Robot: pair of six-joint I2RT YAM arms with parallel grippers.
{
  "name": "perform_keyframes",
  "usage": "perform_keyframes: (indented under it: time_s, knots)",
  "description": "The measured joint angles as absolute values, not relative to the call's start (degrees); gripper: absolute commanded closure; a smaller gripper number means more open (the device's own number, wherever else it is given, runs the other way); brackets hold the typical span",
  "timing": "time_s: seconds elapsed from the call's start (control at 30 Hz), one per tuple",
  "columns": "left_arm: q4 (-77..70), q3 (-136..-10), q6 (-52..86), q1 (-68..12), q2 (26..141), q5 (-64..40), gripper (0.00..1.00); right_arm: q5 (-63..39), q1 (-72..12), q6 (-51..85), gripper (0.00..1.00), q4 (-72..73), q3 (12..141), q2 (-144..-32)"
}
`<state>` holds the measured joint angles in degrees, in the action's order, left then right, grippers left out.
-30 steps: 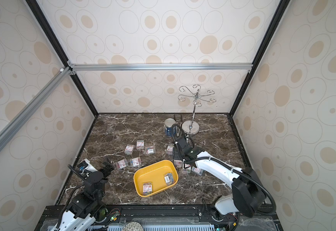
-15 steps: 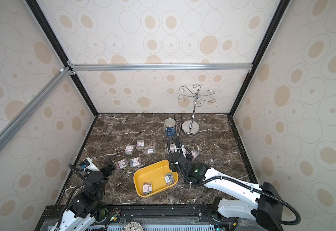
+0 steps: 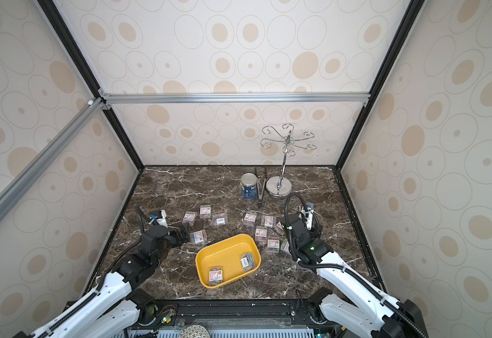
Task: Take the paper clips out of the storage box
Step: Adjust the boxed paper clips in the storage box.
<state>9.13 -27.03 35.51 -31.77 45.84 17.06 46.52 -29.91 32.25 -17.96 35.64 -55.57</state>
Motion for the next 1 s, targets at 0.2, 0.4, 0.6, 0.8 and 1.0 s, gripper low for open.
perform_keyframes:
  time_s: [0.2, 0.4, 0.6, 0.8, 1.0]
  knots:
    - [9.41, -32.64, 33.56, -42.94, 49.32, 18.0, 0.0, 47.48, -25.04, 34.68, 0.14, -19.03, 36.47, -63.29]
    - [7.68, -38.98, 31.31, -50.89, 55.99, 21.26, 0.06, 47.42, -24.99, 35.68, 0.17, -19.7, 38.46, -66.61]
    - [3.9, -35.7, 22.94, -56.47, 59.42, 17.78, 0.0, 47.33, -24.99, 36.14, 0.18, -20.64, 39.46, -67.88]
    - [9.8, -40.16, 22.15, -56.64, 60.51, 13.23, 0.08, 47.2, -24.99, 36.27, 0.18, -21.34, 39.55, -67.94]
    - [10.37, -41.01, 21.39, -56.73, 60.8, 5.19, 0.18, 47.18, -24.99, 36.49, 0.18, -21.45, 39.55, -67.94]
